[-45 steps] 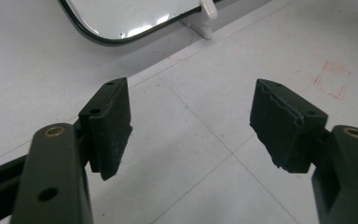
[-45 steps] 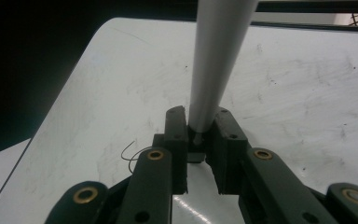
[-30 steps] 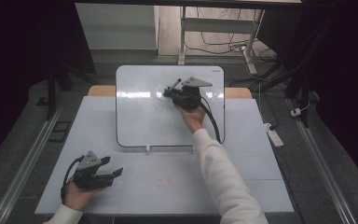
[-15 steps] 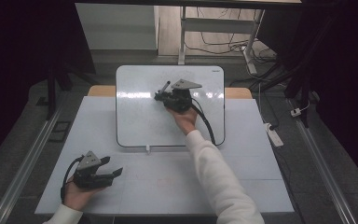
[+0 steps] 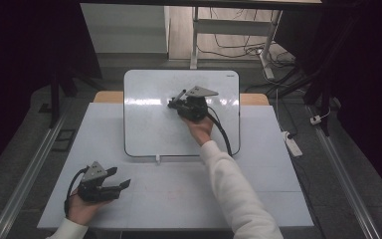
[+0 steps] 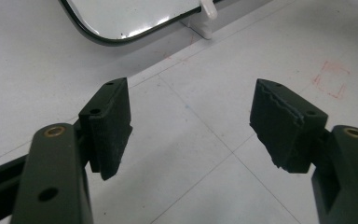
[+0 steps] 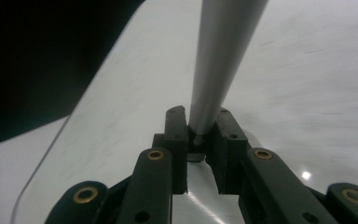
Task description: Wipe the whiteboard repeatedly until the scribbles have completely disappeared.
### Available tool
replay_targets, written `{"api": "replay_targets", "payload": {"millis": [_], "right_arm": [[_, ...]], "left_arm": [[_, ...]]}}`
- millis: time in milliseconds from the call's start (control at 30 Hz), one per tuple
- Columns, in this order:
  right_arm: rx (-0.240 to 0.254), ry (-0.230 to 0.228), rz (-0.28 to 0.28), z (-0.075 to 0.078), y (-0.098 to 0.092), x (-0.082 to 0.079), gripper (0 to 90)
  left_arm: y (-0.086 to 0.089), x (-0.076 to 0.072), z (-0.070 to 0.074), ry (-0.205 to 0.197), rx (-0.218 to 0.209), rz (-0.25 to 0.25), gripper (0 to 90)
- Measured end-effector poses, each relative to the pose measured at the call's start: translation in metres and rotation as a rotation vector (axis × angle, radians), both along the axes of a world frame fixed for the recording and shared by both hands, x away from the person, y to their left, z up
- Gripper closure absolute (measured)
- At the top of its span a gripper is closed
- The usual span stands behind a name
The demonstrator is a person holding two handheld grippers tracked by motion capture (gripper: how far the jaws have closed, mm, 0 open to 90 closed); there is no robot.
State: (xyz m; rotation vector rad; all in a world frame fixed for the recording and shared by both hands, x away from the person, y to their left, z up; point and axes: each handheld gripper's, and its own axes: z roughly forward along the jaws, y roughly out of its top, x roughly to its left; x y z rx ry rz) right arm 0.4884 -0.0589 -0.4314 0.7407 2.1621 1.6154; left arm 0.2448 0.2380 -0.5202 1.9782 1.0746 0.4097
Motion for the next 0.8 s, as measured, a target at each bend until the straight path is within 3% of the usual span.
{"api": "replay_targets", "payload": {"millis": [33,67,200,267,367,433,467,533,633,667,767,800], "right_arm": [[0.0,0.0,0.0,0.0,0.0,0.0,77.5],[0.038,0.009,-0.043,0.005,-0.012,0.005,77.4],[0.034,0.009,-0.054,0.006,-0.019,0.004,77.4],[0.007,0.026,-0.011,0.001,-0.017,-0.001,77.4],[-0.014,0.03,0.007,0.0,-0.019,-0.003,77.5],[-0.007,0.029,-0.015,0.002,-0.026,-0.002,77.4],[0.014,0.032,-0.052,0.005,-0.036,0.001,77.5],[0.022,0.037,-0.059,0.006,-0.039,0.001,77.4],[-0.008,0.058,-0.015,0.002,-0.036,-0.002,77.4],[-0.04,0.062,0.026,-0.003,-0.03,-0.007,77.4],[-0.047,0.059,0.03,-0.002,-0.029,-0.007,77.4],[-0.036,0.056,0.008,-0.001,-0.033,-0.005,77.4]], "left_arm": [[0.0,0.0,0.0,-0.002,0.0,0.002,29.9],[0.0,-0.001,0.0,-0.004,0.0,0.002,29.9],[0.0,0.002,-0.001,0.003,0.001,-0.003,29.9],[-0.001,0.002,-0.001,0.005,0.007,-0.003,29.9],[-0.001,0.001,-0.001,0.003,0.003,0.0,29.9],[0.0,0.001,-0.001,0.004,0.002,0.003,29.9],[-0.001,0.001,-0.001,0.004,0.001,0.002,29.9],[-0.001,0.001,-0.001,0.006,0.004,-0.001,30.0],[-0.002,0.002,-0.002,0.009,0.007,-0.004,29.9],[-0.002,0.003,-0.002,0.01,0.007,-0.003,29.9],[-0.002,0.001,-0.001,0.007,0.005,-0.002,29.9],[-0.002,0.001,-0.001,0.004,0.006,0.0,29.9]]}}
